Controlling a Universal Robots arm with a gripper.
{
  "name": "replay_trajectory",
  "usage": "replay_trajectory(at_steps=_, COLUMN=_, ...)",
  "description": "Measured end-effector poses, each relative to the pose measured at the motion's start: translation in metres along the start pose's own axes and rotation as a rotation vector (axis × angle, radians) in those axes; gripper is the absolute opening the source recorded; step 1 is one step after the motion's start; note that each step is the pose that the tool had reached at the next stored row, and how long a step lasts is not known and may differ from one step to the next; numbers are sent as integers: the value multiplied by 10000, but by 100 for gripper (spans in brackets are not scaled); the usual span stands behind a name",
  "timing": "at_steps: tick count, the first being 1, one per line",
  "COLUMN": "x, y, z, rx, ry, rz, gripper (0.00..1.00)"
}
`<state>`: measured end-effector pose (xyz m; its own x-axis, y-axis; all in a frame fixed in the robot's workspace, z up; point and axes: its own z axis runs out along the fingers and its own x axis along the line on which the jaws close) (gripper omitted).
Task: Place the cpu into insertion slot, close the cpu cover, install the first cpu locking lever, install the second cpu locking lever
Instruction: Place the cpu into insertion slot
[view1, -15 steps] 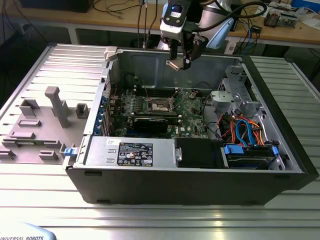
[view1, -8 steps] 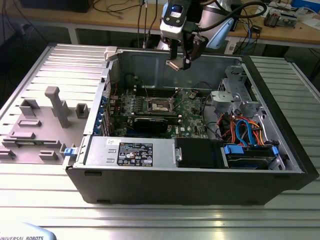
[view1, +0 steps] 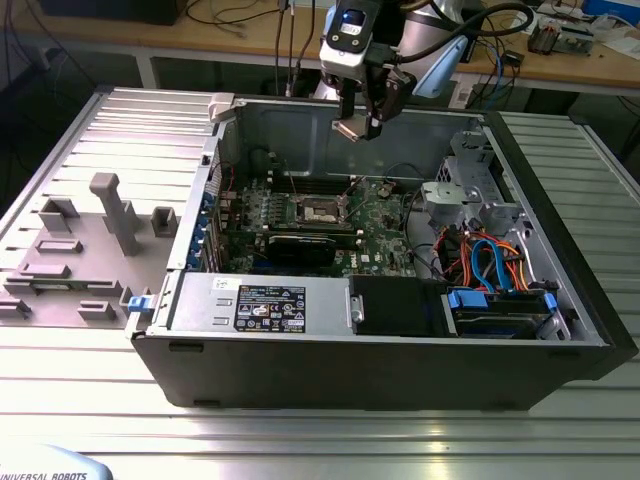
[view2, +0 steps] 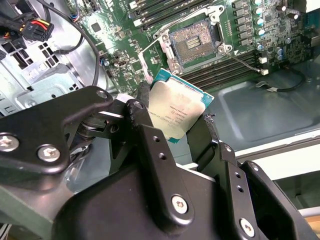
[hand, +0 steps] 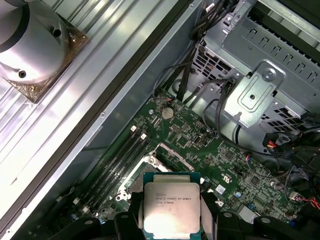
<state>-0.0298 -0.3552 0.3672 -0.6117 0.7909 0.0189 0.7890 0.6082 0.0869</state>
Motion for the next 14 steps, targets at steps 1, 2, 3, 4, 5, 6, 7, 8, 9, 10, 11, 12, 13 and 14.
replay_trajectory(at_steps=1, x=0, y=0, z=0, rx=-1, ry=-4, rz=50, gripper=54)
replay_trajectory(at_steps=2, x=0, y=0, z=0, rx=-3, ry=-8, rz=100, gripper=54)
replay_trajectory(at_steps=3, x=0, y=0, z=0, rx=-3, ry=-14, rz=157, gripper=54)
replay_trajectory(at_steps=4, x=0, y=0, z=0, rx=-4, ry=-19, rz=219, gripper=54)
replay_trajectory(at_steps=5, x=0, y=0, z=0, rx=-5, ry=-25, rz=288, gripper=54)
replay_trajectory(at_steps=6, x=0, y=0, z=0, rx=-7, ry=-33, rz=374, gripper=54)
replay_trajectory(at_steps=7, x=0, y=0, z=1, rx=-11, ry=-45, rz=524, gripper=54)
replay_trajectory(at_steps=8, x=0, y=0, z=1, rx=-13, ry=-59, rz=672, gripper=54)
replay_trajectory(at_steps=9, x=0, y=0, z=1, rx=-16, ry=-72, rz=820, gripper=54)
replay_trajectory(at_steps=10, x=0, y=0, z=1, rx=-18, ry=-79, rz=912, gripper=54)
replay_trajectory(at_steps=11, x=0, y=0, z=1, rx=-21, ry=-94, rz=1088, gripper=54)
replay_trajectory(at_steps=12, x=0, y=0, z=1, rx=-22, ry=-106, rz=1225, gripper=54)
replay_trajectory(at_steps=13, x=0, y=0, z=1, rx=-23, ry=-107, rz=1229, gripper=54)
replay_trajectory(at_steps=14, x=0, y=0, z=1, rx=-23, ry=-107, rz=1231, gripper=54)
